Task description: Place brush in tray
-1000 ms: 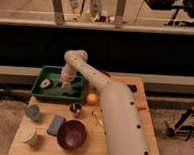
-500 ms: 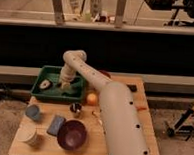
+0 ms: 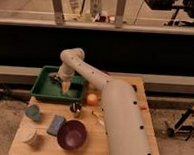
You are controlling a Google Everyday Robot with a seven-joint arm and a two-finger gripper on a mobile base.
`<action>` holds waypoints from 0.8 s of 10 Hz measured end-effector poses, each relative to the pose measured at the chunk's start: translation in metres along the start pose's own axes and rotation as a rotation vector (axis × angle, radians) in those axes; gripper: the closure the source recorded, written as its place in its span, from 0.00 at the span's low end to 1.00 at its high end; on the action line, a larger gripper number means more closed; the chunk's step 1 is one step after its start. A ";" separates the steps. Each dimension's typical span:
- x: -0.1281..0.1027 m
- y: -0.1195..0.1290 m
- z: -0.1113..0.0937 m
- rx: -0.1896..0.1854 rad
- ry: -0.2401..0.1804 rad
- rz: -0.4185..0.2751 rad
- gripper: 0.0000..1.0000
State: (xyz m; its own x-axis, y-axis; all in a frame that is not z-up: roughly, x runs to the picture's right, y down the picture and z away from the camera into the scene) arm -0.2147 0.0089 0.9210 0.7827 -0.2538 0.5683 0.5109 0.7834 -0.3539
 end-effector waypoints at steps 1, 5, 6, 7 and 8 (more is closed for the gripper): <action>-0.001 -0.001 -0.005 -0.005 0.019 -0.023 0.20; -0.006 -0.002 -0.011 -0.020 0.065 -0.089 0.20; -0.005 -0.003 -0.011 -0.019 0.066 -0.089 0.20; -0.005 -0.002 -0.011 -0.019 0.066 -0.088 0.20; -0.004 -0.002 -0.011 -0.019 0.066 -0.087 0.20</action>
State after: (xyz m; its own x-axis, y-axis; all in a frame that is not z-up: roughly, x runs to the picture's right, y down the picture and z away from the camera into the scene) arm -0.2150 0.0019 0.9111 0.7566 -0.3579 0.5472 0.5842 0.7459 -0.3199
